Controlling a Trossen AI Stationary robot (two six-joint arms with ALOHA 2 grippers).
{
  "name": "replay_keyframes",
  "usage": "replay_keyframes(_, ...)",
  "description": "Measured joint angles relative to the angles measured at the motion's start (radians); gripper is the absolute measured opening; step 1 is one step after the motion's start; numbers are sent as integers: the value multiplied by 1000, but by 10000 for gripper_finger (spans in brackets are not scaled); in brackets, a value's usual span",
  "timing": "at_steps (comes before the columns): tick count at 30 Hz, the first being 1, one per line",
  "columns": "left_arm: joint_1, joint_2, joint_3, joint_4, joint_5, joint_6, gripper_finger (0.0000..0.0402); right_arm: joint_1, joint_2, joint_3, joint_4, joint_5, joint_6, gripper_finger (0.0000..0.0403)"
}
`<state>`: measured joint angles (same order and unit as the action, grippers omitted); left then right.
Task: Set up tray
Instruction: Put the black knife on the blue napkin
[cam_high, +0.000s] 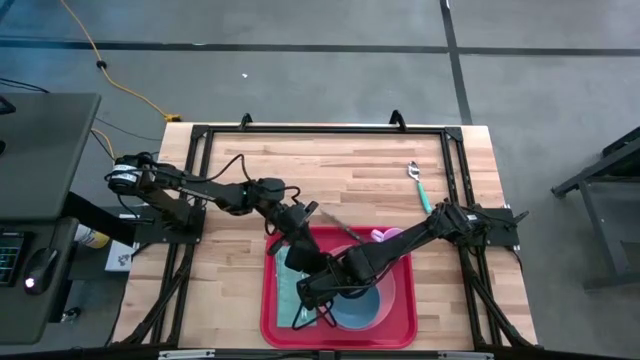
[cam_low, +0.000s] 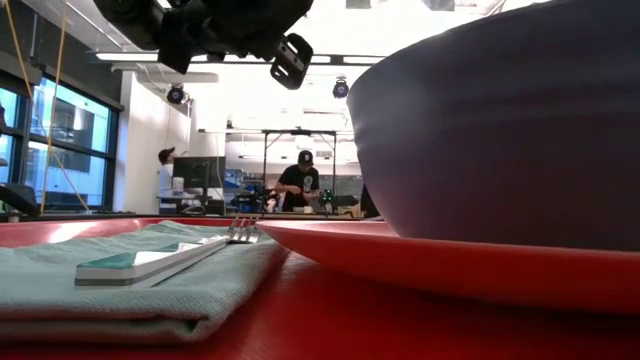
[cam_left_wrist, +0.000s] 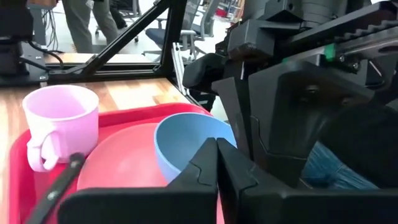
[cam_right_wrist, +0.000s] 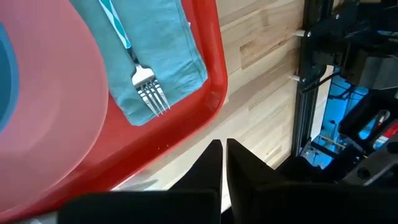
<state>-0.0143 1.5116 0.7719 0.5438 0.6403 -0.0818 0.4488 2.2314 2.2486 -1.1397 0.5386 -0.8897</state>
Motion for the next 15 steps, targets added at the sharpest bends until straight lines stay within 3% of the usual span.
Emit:
replay_keyframes(8,1,0,0,1,-27,66,18,-8,-1,0,-24,8,131,1)
replay_keyframes(15,3,0,0,4,-44,181,66,-27,-2,2,-127,-71,334,0)
